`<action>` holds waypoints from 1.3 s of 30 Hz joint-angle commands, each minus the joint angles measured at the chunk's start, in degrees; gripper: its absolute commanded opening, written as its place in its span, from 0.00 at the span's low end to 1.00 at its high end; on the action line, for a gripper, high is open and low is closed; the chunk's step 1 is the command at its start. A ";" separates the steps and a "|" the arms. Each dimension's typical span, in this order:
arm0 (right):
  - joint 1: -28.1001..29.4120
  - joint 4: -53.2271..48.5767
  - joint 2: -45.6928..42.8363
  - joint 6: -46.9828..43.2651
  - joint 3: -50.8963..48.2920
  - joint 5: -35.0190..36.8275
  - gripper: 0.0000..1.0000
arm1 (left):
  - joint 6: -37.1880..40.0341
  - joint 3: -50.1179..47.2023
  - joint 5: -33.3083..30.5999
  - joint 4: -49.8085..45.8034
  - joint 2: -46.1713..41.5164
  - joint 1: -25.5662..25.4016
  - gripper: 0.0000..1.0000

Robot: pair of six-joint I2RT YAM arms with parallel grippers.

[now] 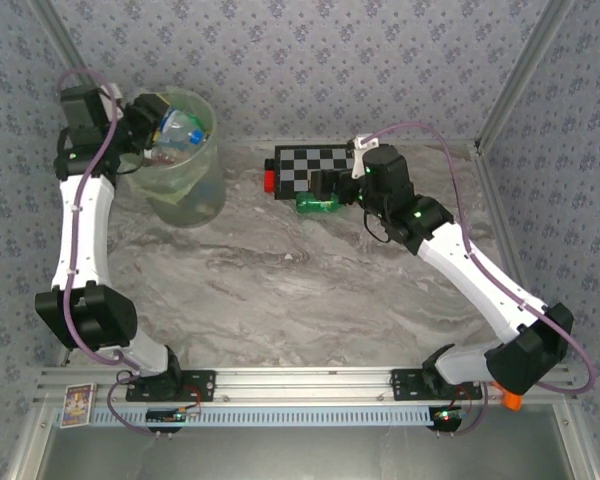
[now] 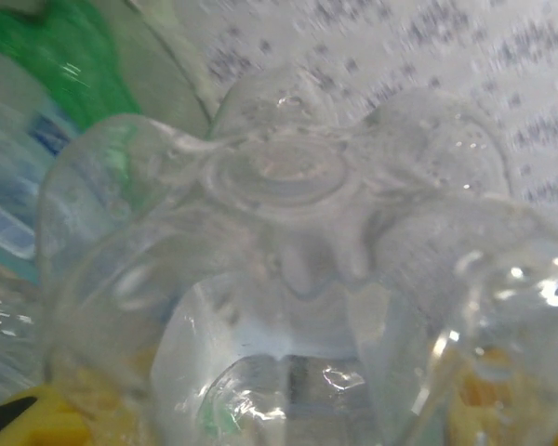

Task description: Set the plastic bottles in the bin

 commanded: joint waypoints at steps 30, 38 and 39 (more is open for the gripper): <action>-1.01 0.39 1.59 -0.58 1.06 -1.63 1.00 | 0.12 4.82 -21.28 -18.63 -0.72 2.97 0.96; -0.67 0.17 1.73 -0.58 1.14 -1.54 1.00 | 6.91 13.84 -22.63 -20.14 1.21 1.55 0.92; -0.56 0.16 1.78 -0.61 1.14 -1.48 1.00 | 7.25 14.61 -21.18 -19.30 1.83 1.42 0.92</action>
